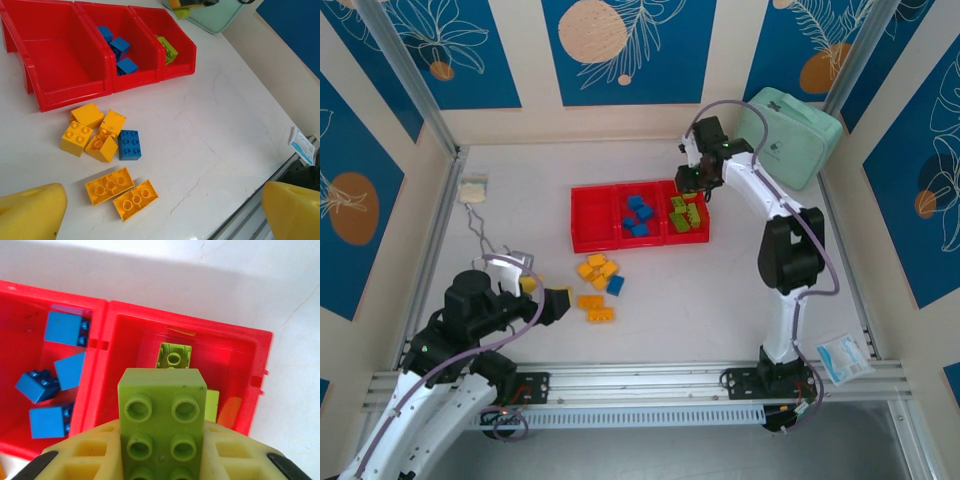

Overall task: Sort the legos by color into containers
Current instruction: Place the lego in the container.

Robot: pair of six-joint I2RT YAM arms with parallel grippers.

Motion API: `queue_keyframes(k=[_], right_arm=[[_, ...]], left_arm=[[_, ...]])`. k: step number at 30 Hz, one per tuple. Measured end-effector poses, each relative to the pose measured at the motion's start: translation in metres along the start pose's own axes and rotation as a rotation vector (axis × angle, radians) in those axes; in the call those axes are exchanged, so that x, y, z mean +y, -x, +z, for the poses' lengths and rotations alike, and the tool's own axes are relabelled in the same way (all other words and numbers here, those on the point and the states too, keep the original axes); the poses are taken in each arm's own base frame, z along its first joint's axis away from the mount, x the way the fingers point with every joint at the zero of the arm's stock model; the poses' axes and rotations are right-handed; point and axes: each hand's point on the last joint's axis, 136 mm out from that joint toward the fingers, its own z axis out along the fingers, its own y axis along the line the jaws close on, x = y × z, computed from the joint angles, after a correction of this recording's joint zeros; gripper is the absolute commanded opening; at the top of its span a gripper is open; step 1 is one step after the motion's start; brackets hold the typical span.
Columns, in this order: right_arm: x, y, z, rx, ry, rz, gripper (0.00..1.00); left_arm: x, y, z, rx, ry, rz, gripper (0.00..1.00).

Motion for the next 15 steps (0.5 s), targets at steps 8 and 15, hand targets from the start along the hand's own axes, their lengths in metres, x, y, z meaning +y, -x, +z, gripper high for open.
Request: queue_keyframes(k=[8,15], right_arm=[[-0.007,-0.019,0.04,0.112,-0.043,0.023,0.33],[-0.005,-0.021,0.038,0.119,-0.061,0.046,0.99]], left_arm=[[0.0,0.0,0.0,-0.001,-0.001,0.0,0.99],[0.0,0.0,0.0,-0.001,-0.002,0.0,0.99]])
